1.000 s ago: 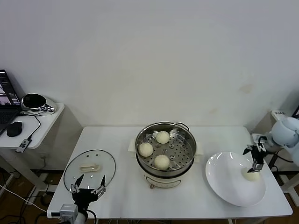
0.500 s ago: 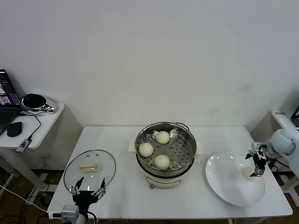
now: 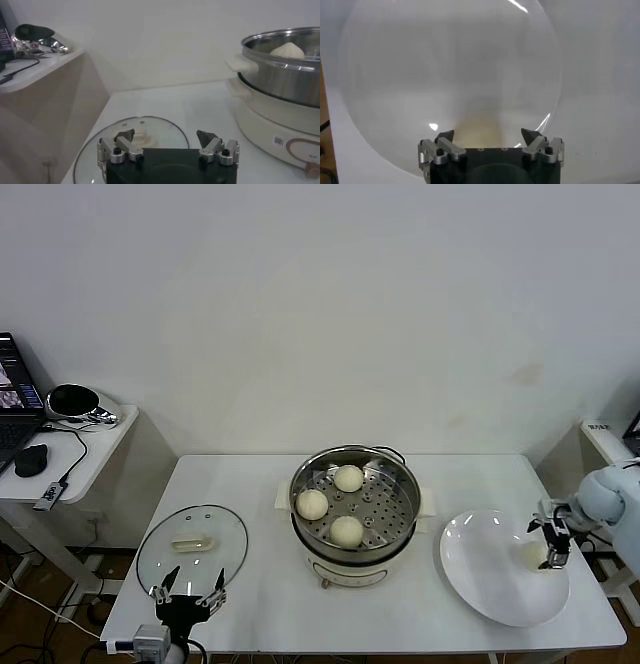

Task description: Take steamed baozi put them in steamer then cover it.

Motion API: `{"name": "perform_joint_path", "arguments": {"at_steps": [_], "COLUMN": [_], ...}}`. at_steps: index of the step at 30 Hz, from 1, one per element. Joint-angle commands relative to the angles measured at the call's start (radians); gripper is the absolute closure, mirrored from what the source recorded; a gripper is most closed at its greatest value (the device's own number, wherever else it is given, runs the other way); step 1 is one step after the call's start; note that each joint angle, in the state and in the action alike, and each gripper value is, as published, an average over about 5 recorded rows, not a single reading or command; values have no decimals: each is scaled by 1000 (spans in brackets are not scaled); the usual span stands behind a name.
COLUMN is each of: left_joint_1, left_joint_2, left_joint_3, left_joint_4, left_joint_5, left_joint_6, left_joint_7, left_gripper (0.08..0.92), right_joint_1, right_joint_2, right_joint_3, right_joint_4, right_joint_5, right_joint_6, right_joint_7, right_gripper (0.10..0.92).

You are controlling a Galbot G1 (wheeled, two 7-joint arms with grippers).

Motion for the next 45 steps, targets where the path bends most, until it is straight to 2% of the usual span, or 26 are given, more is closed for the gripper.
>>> {"name": "perform_joint_path", "arguments": {"at_steps": [1,14,17,22,25,32,37,41,45], "left_joint_1": [0,-1,-1,-2,-7,-24,-34,-44,-50], "left_joint_2": [-1,0,-1,-1,0,-4,-3,6,14], "left_joint_3": [2,3,4,5,7,16,23,26,23], "left_joint_4": [1,5,4,4,8,20,27,29,27], "left_joint_5": [1,0,0,0,-1,4,9,10,12], "left_joint_6": [0,0,-1,-1,-1,-1,-2,0,2], "left_joint_7": [1,0,0,0,0,-2,-3,-4,-8], "left_gripper": [177,177,177,177,177,177,177,177,177], "right_joint_1": [-8,-8,-7,-6,2,152,433,705,963], "right_joint_2": [11,11,9,1,-16,-78,-105,-81,5], "right_joint_3": [2,1,1,2,-2,-103,-324,-541,-760], "right_joint_4": [-25,-22,-21,-15,9,111,194,246,263], "right_joint_5": [-31,-32,-30,-20,8,141,288,418,562], "right_joint_6": [26,22,19,8,-10,-57,-121,-178,-234], "right_joint_7": [-8,2,1,0,-5,-46,-76,-100,-110], "right_gripper": [203,209,256,392,437,455,464,463,458]}}
